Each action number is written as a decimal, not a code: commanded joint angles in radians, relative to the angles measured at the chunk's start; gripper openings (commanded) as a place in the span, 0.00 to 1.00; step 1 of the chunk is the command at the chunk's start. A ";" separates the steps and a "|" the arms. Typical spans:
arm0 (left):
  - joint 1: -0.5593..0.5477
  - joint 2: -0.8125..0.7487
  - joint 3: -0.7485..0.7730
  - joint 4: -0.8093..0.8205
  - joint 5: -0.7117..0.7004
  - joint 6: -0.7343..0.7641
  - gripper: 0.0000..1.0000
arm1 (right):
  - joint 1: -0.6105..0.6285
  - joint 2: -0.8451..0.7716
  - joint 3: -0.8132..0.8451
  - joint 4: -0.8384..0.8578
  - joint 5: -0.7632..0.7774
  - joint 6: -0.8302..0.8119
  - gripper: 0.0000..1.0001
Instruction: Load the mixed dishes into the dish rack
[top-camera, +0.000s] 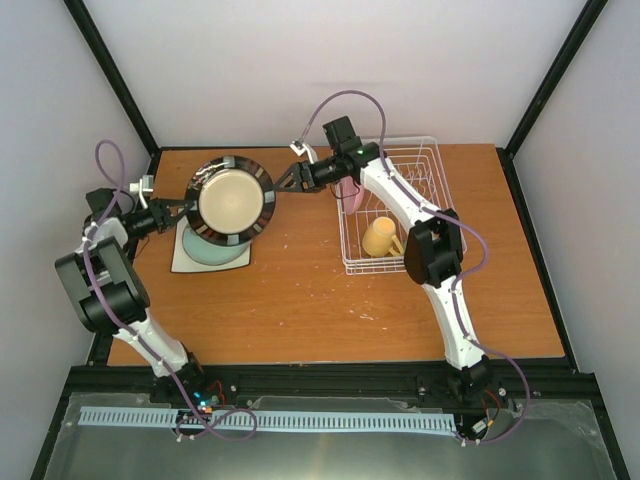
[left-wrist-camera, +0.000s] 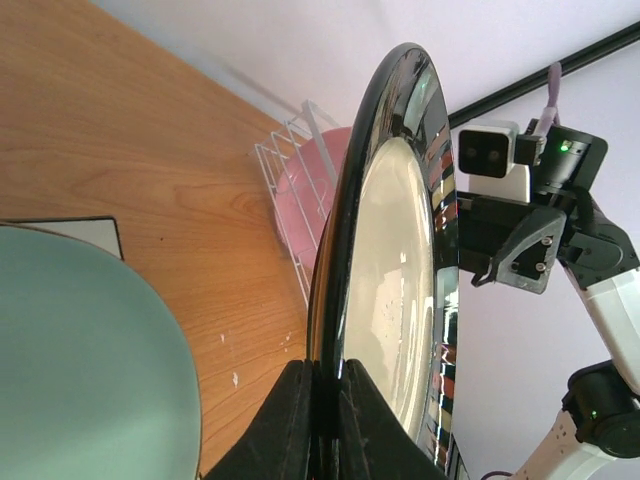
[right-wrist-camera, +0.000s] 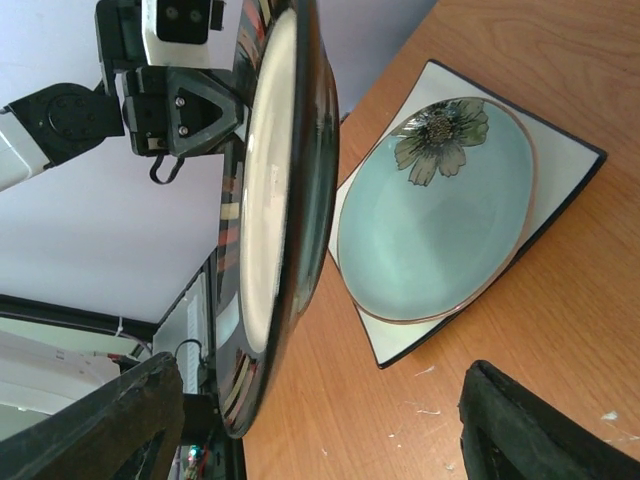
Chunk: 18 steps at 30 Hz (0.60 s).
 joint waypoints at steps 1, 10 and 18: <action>-0.010 -0.081 0.055 -0.012 0.294 -0.006 0.01 | 0.028 0.019 0.030 0.020 -0.033 0.015 0.75; -0.088 -0.105 0.054 0.031 0.283 -0.056 0.01 | 0.072 0.055 0.114 -0.021 -0.044 0.010 0.74; -0.131 -0.163 -0.038 0.396 0.242 -0.344 0.01 | 0.098 0.088 0.168 -0.012 -0.116 0.023 0.25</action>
